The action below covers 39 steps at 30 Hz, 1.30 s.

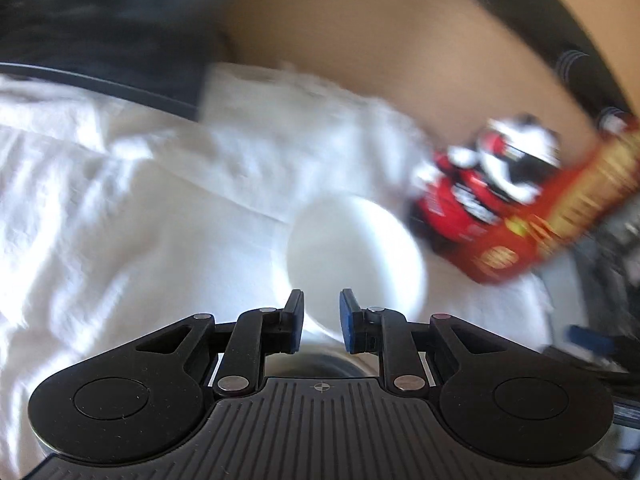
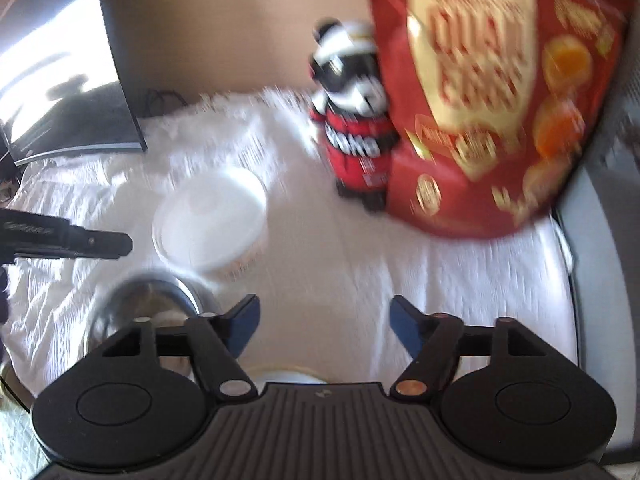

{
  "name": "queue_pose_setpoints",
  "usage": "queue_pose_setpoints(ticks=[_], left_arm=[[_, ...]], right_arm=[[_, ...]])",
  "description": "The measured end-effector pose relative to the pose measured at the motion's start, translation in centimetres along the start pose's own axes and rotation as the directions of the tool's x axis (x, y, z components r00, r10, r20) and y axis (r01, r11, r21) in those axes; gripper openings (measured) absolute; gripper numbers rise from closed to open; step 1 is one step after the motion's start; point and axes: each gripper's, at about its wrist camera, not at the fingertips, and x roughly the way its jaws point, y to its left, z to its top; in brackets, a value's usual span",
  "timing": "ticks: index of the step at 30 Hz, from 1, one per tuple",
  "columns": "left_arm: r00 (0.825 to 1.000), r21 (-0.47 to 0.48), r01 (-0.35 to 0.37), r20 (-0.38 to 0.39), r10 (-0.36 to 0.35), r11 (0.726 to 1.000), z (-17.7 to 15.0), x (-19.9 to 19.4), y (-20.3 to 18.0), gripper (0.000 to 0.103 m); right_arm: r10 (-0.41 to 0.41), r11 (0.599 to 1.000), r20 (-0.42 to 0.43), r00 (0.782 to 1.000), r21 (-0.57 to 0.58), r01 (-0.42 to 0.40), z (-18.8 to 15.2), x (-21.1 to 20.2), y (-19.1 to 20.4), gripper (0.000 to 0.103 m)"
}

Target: Organize plates and bowls

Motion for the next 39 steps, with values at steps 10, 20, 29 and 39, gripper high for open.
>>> queue_pose_setpoints(ticks=[10,20,29,39], left_arm=[[0.996,-0.035,-0.053,-0.079,0.050,0.998,2.4,6.6,1.5,0.021],[0.988,-0.105,-0.057,-0.145,0.042,0.993,2.1,11.4,2.4,0.021],[0.999,-0.041,0.039,-0.030,-0.041,0.998,2.3,6.8,-1.9,0.023],[0.983,0.096,0.176,0.039,-0.181,0.980,0.4,-1.2,-10.5,0.026]], right_arm=[[0.091,0.994,-0.093,0.992,0.064,-0.085,5.3,8.2,3.1,0.083],[0.143,0.982,-0.316,0.938,0.166,-0.094,4.3,19.9,3.3,0.066],[0.216,0.968,-0.303,0.928,0.193,-0.162,3.7,17.5,3.4,0.030],[0.203,0.961,-0.129,0.971,0.218,-0.172,2.2,6.0,-0.7,0.030]])
